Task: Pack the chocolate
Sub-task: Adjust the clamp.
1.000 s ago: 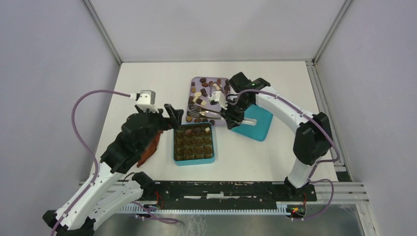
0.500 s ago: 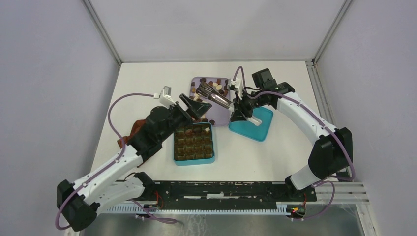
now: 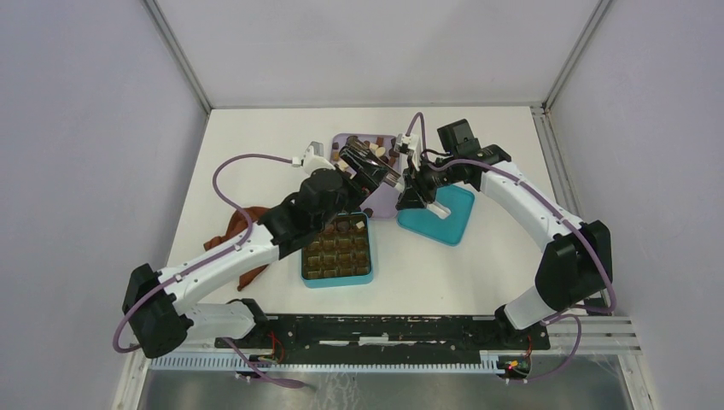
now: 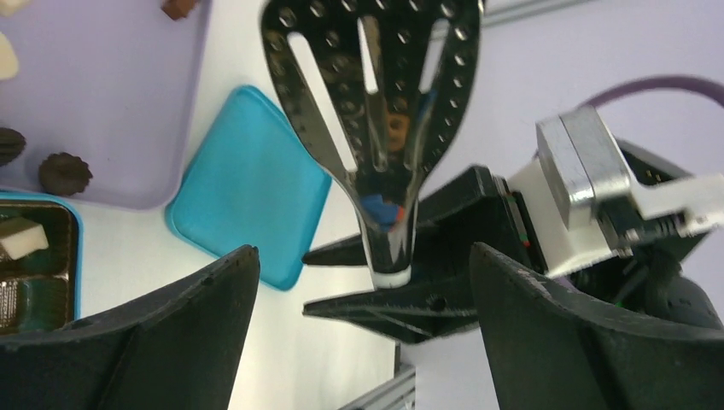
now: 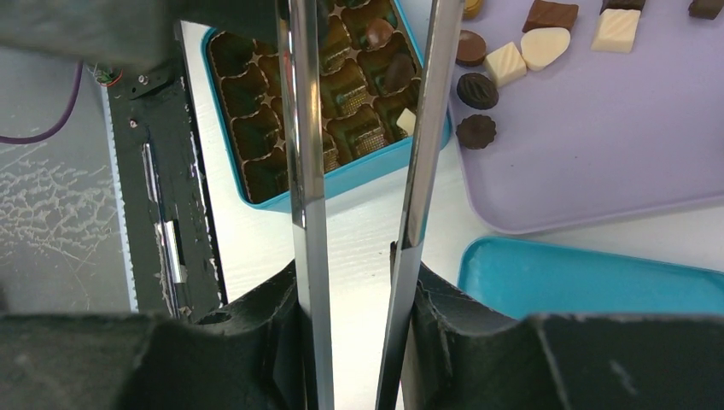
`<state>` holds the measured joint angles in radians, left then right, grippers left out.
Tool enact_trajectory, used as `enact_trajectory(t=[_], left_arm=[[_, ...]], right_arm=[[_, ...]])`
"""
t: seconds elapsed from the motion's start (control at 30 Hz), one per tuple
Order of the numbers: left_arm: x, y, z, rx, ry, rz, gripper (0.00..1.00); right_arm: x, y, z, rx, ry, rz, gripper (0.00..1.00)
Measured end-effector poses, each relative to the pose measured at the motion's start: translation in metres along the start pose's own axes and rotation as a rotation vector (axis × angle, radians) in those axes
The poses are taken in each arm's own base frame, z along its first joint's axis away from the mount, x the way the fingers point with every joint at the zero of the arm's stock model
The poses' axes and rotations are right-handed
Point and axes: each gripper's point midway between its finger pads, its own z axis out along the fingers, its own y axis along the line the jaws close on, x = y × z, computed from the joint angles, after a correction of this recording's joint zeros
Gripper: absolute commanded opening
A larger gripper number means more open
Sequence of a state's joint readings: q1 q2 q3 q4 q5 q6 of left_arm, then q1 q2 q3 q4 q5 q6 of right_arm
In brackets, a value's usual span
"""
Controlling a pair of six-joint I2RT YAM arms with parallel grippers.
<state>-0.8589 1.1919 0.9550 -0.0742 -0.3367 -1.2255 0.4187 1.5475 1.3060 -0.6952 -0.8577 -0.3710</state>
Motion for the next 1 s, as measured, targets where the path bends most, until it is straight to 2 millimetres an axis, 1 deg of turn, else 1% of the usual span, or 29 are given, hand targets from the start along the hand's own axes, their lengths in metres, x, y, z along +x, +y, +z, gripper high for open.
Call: enact_trajectory(t=[0.13,0.23,0.33,0.4,0.43,0.53,0.63,0.7,0.77,0.87,0.93,1.0], left_arm=[[-0.006,0.008,0.013,-0.052,-0.06,-0.029,0.92],[-0.012,0.004,0.024,-0.074,-0.097,-0.046,0.88],[-0.015,-0.004,0.035,-0.086,-0.118,-0.069,0.7],[-0.015,-0.007,0.04,-0.09,-0.128,-0.092,0.62],[-0.015,-0.007,0.043,-0.095,-0.131,-0.105,0.59],[-0.011,-0.001,0.049,-0.118,-0.131,-0.128,0.39],[-0.008,0.001,0.052,-0.123,-0.122,-0.151,0.22],[-0.003,0.001,0.053,-0.126,-0.112,-0.163,0.18],[-0.001,0.001,0.053,-0.127,-0.106,-0.181,0.15],[-0.001,0.0,0.054,-0.125,-0.104,-0.221,0.12],[-0.001,0.0,0.054,-0.126,-0.104,-0.24,0.12],[-0.001,0.0,0.054,-0.13,-0.105,-0.254,0.12]], right_arm=[[0.001,0.0,0.001,-0.001,0.001,0.005,0.39],[0.002,0.0,0.001,0.0,0.001,0.005,0.39],[0.002,-0.001,0.001,0.002,0.002,0.006,0.39],[0.002,-0.001,0.001,0.004,0.003,0.005,0.39],[0.002,-0.001,0.001,0.005,0.003,0.004,0.39],[0.001,-0.001,-0.001,0.019,0.0,-0.006,0.4],[0.004,-0.002,-0.003,0.037,-0.002,-0.013,0.41],[0.003,-0.002,-0.003,0.046,-0.009,-0.024,0.43],[0.001,-0.002,-0.005,0.059,-0.015,-0.038,0.48],[-0.001,-0.001,-0.008,0.076,-0.029,-0.068,0.58],[-0.002,-0.002,-0.01,0.09,-0.037,-0.088,0.62],[-0.002,-0.003,-0.011,0.103,-0.041,-0.104,0.63]])
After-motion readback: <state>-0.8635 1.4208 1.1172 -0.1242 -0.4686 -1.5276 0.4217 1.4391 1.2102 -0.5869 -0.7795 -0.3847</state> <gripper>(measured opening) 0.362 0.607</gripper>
